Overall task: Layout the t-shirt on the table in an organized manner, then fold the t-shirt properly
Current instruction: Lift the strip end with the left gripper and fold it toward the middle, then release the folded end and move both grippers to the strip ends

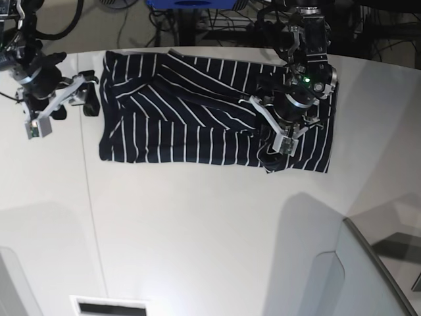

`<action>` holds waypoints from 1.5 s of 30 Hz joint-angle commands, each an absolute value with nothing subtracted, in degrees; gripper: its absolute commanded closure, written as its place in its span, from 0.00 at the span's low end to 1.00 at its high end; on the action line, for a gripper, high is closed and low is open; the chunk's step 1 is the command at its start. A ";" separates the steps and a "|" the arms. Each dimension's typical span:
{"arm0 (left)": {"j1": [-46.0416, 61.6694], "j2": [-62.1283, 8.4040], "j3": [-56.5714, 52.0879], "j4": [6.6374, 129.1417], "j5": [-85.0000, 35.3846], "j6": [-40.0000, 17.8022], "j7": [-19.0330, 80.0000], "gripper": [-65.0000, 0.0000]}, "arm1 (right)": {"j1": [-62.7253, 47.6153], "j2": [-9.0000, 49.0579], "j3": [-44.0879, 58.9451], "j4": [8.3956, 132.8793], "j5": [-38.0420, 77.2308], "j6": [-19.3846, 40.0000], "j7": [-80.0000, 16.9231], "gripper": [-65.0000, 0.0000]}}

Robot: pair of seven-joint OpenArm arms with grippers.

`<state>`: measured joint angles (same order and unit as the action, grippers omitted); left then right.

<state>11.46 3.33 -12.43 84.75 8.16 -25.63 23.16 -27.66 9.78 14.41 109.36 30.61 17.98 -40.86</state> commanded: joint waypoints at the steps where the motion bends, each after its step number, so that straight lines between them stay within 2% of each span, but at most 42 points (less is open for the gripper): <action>1: 11.03 3.03 -11.47 85.32 7.52 -25.98 21.85 1.00 | -27.56 10.33 14.81 110.20 31.25 18.33 -39.69 0.30; 12: 11.03 2.33 -9.54 86.02 7.52 -25.98 21.85 1.00 | -27.56 10.33 14.46 110.20 31.25 18.33 -39.69 0.30; 17: 11.56 2.51 -9.36 91.74 7.43 -26.24 25.89 0.52 | -27.47 10.33 14.46 110.20 31.25 18.33 -39.69 0.30; 20: 11.38 2.42 -7.08 97.71 6.90 -26.33 31.69 0.37 | -26.95 10.33 14.37 110.20 31.25 18.33 -39.69 0.30; 23: 11.30 2.33 -2.95 101.76 6.90 -26.33 35.30 0.31 | -26.77 10.33 14.37 110.20 31.25 18.33 -39.69 0.30; 27: 11.65 2.07 1.36 102.73 7.34 -26.42 36.35 0.32 | -26.77 10.33 14.37 110.20 31.34 18.33 -39.69 0.30; 31: 11.74 0.92 -1.63 102.81 7.25 -26.15 36.35 0.33 | -26.77 10.33 14.55 110.20 31.34 18.33 -39.69 0.30; 33: 11.82 0.22 -6.81 102.99 6.90 -26.15 36.35 0.43 | -26.77 10.33 14.46 110.20 31.34 18.33 -39.69 0.30; 34: 11.91 -0.22 -9.89 103.34 6.90 -26.15 36.26 0.51 | -26.77 10.33 14.46 110.20 31.34 18.33 -39.69 0.30; 35: 12.44 -0.48 -12.62 103.60 6.90 -26.24 36.26 0.61 | -26.77 10.33 14.46 110.20 31.34 18.33 -39.69 0.30; 37: 12.88 -0.84 -18.15 104.13 6.90 -26.33 36.18 0.92 | -26.77 10.33 14.37 110.20 31.34 18.33 -39.69 0.30; 38: 12.88 -1.19 -20.00 103.96 6.90 -26.33 36.18 1.00 | -26.68 10.24 14.29 110.20 31.34 18.33 -39.69 0.30; 43: 13.41 -3.56 -22.55 100.35 6.90 -26.33 35.91 1.00 | -23.78 10.24 9.98 110.11 31.34 18.33 -39.69 0.33; 45: 14.37 -3.74 -23.16 100.26 7.34 -26.33 34.51 1.00 | -21.85 10.24 7.08 110.11 31.43 18.33 -39.78 0.45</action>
<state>14.55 -3.18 -22.74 99.22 7.31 -26.79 35.64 -22.06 9.74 6.66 109.32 30.89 18.02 -41.06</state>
